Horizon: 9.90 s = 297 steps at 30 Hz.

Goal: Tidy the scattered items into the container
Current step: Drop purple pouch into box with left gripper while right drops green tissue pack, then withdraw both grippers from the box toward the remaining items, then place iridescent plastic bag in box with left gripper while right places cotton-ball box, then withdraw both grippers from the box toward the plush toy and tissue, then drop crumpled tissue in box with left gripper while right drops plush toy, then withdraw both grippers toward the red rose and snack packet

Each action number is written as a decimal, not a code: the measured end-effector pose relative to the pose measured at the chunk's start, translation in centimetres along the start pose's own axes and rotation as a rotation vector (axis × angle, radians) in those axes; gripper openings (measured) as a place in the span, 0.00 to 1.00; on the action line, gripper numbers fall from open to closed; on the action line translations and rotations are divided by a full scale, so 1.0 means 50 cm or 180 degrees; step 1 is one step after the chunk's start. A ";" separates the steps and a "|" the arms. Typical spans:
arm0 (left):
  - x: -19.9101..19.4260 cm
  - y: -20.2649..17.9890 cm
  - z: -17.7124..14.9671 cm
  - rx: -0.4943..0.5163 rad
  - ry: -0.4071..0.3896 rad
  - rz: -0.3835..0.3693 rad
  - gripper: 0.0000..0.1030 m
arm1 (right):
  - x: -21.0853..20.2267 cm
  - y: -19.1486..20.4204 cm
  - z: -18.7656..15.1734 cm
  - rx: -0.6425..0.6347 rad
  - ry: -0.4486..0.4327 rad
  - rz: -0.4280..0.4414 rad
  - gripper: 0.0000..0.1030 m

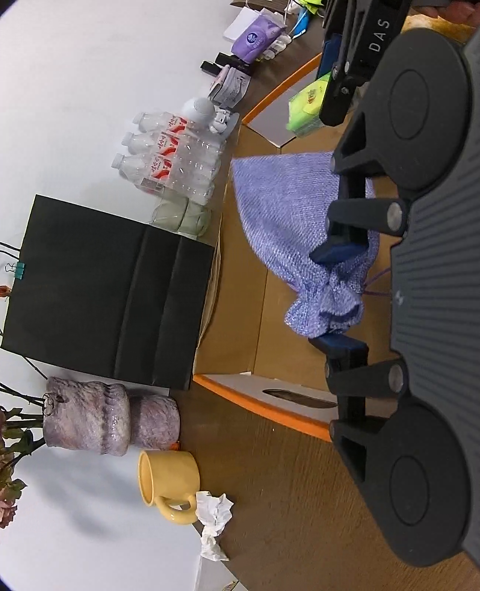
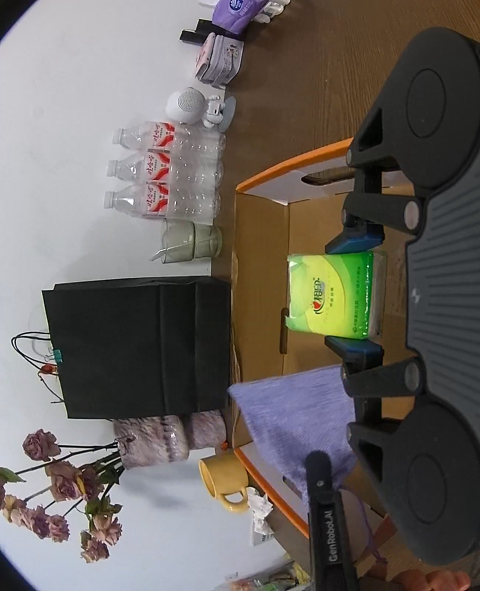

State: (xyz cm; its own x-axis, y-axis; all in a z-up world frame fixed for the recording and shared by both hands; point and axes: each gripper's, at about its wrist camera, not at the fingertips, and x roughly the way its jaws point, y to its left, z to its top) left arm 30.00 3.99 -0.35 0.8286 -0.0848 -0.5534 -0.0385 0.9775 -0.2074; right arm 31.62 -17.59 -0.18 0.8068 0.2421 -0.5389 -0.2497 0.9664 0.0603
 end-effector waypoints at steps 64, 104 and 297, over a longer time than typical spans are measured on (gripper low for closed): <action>-0.410 0.105 -0.279 0.0292 0.0137 -0.0230 1.00 | -0.323 0.069 -0.276 -0.0336 0.0340 0.0372 0.98; -0.341 0.091 -0.273 0.0192 0.0105 -0.0189 0.47 | -0.262 0.090 -0.249 -0.0375 0.0008 0.0570 0.65; -0.182 -0.015 -0.030 0.0347 -0.0611 -0.0184 1.00 | -0.168 -0.041 -0.011 -0.0079 -0.0359 0.0230 1.00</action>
State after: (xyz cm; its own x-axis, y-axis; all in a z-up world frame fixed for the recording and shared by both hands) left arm 21.62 3.72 3.63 0.9191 -0.1131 -0.3774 0.0640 0.9880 -0.1402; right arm 25.04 -21.64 3.77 0.8409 0.3206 -0.4359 -0.3216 0.9440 0.0739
